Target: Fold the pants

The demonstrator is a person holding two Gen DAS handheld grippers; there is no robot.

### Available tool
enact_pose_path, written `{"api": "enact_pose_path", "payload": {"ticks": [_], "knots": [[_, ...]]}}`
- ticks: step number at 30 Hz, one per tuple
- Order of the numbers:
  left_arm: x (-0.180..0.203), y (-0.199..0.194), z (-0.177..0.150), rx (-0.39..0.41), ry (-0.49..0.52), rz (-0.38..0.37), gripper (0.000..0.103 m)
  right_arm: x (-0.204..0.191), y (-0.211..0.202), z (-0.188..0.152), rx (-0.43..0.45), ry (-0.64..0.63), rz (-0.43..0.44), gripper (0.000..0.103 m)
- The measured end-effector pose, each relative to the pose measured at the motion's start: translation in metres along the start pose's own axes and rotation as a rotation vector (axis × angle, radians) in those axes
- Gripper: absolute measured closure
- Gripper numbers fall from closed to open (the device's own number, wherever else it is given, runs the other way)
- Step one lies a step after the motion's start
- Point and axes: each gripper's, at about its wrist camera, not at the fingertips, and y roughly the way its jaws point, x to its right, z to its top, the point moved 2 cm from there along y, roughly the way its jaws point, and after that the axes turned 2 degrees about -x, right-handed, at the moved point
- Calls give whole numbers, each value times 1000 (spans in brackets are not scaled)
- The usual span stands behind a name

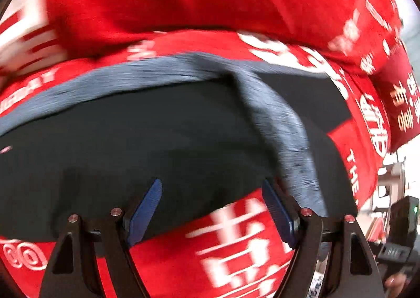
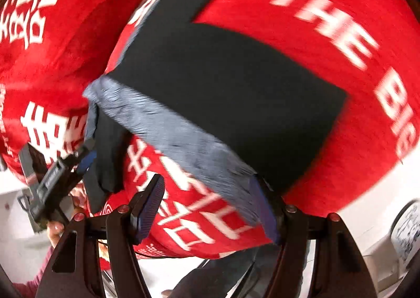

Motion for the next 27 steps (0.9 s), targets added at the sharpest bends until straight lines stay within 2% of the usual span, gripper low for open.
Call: {"api": "enact_pose_path", "payload": {"ticks": [5,10,11,12,13,15,16,17,19,23,27], "knots": [[33,32,5,-59,34,9,23,34,-3,-12,25,97,85,32],[47,38,5,-72,64,37,23,47,11,-17,-18,126,170,34],[48,39,8,-76,62,34,23,49,16,-17,-31,134,196,39],[50,41,10,-81,58,28,23,55,18,-18,-50,154,227,54],[52,43,13,-86,56,17,23,56,23,-16,-64,174,234,78],[58,45,18,-91,51,-26,24,52,26,-12,-79,188,278,86],[61,45,22,-92,44,-55,27,47,22,-9,-70,173,283,87],[65,44,25,-92,37,-79,35,40,17,-5,-60,158,290,87],[72,43,35,-88,29,-107,36,26,-2,14,-18,140,363,88],[84,42,61,-57,1,-117,36,-1,-32,70,50,89,420,88],[94,48,96,-21,-12,-106,36,-36,-57,147,103,-29,390,88]]}}
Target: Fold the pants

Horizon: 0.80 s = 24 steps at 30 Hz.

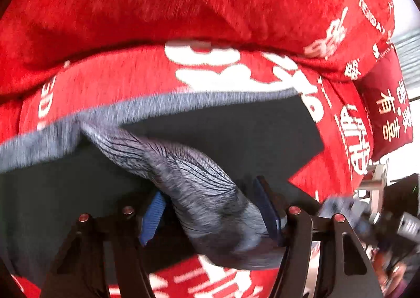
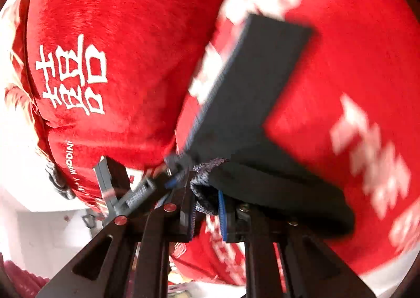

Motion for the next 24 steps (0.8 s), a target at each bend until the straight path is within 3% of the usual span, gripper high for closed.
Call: {"api": "enact_pose_path", "payload": {"ticks": [4,5,8,11,13,14,18,20,21,23,24], "knots": [[3,-14,34,51,3,26,32,-25,-4,69,31,-86,-43,88],[2,-20,40,64,8,18,23,-27,1,87,31,-85,-62,88],[-3,-47,49,131,70,45,21,-12,15,123,18,-35,-118,88],[-14,-56,46,156,114,148,21,-5,26,143,15,-33,-201,71],[-32,-49,35,123,90,232,21,-8,25,147,31,-67,-254,32],[-40,-44,28,99,74,263,21,-11,22,148,43,-81,-258,31],[-76,-22,-11,12,-12,381,21,8,-10,129,86,-100,-331,32],[-90,-13,-29,-21,-68,410,21,29,-16,114,68,-56,-353,43],[-96,-7,-39,-38,-99,423,21,45,-15,102,43,-18,-358,55],[-102,-1,-50,-51,-132,435,21,70,-7,95,4,50,-354,59],[-104,1,-54,-47,-147,432,21,76,-2,96,3,69,-345,66]]}}
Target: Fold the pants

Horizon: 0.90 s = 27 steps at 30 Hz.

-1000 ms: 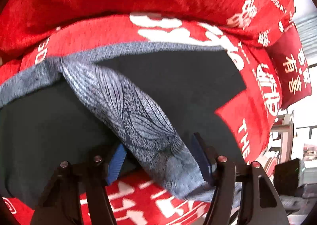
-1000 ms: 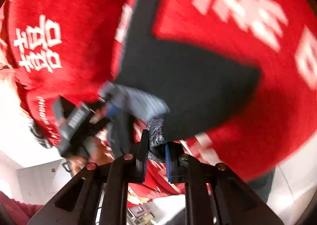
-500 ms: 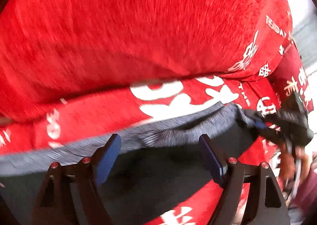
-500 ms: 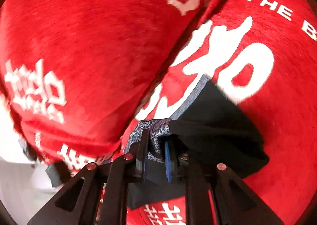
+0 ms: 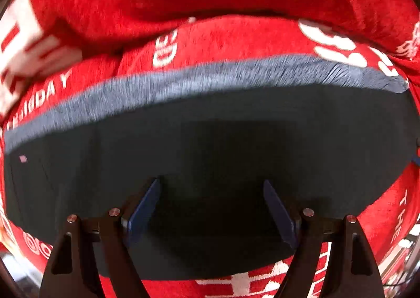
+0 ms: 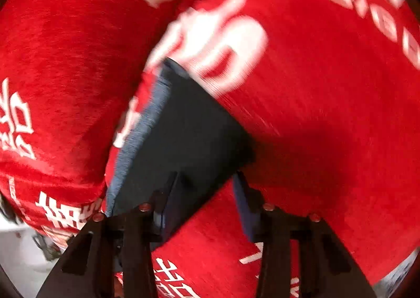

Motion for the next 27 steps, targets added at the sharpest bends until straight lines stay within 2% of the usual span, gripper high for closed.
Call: {"api": "enact_pose_path", "payload": {"ticks": [1,3,4,8,9,10,12,14,16,19,23,24,27], "knots": [[0,0,-2,14,-8,6,21,3,5,1,1,12,17,78],[4,-1,0,16,13,29,21,0,9,5,15,12,35,88],[5,-2,0,17,22,35,21,-1,7,5,30,13,45,89],[4,-3,3,-2,32,47,21,19,4,-3,25,95,33,87],[3,-6,4,-1,26,50,21,24,-1,-5,25,115,33,78],[1,-11,7,17,17,46,21,22,-6,-8,32,105,-2,72],[-5,-23,16,62,0,32,21,3,-24,-11,66,-1,-76,72],[-7,-25,26,87,-4,35,21,-24,-30,-15,82,-119,-74,72],[-6,-14,38,78,-10,56,21,-62,-15,-18,46,-270,-78,72],[-2,5,56,71,-25,80,21,-109,30,-22,-14,-451,-114,72],[-2,10,76,123,-71,91,14,-145,91,-18,-65,-561,-153,72],[-4,13,84,119,-80,86,14,-150,101,-16,-49,-574,-178,75],[-15,18,101,122,-108,106,14,-153,103,-2,1,-547,-194,75]]}}
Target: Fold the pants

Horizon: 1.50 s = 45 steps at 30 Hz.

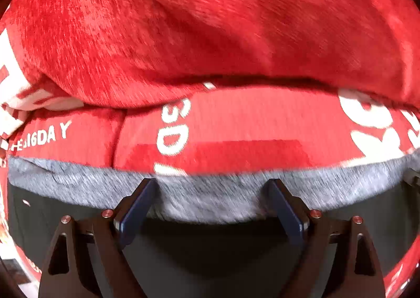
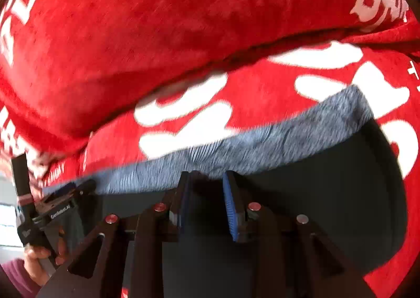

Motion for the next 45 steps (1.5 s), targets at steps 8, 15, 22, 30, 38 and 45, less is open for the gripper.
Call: {"api": "enact_pose_path", "payload": {"ticks": [8,15,22,30,38,45], "knots": [[-79,-39,-10,36,-1,53,14,-9,-34,-19,-37,78,137,72],[-216,-57,-70,12,-49,202,14,-117,1,-135,-289,92,504,67],[-328,-32,-109,-20,-170,246,14,-217,93,-213,-416,129,573,67],[-358,-9,-122,12,-155,137,0,-231,104,-230,-365,196,566,65],[-364,-6,-131,20,-158,98,0,-250,119,-231,-400,195,536,65],[-364,-4,-132,22,-158,107,0,-245,114,-229,-345,235,553,65]]}}
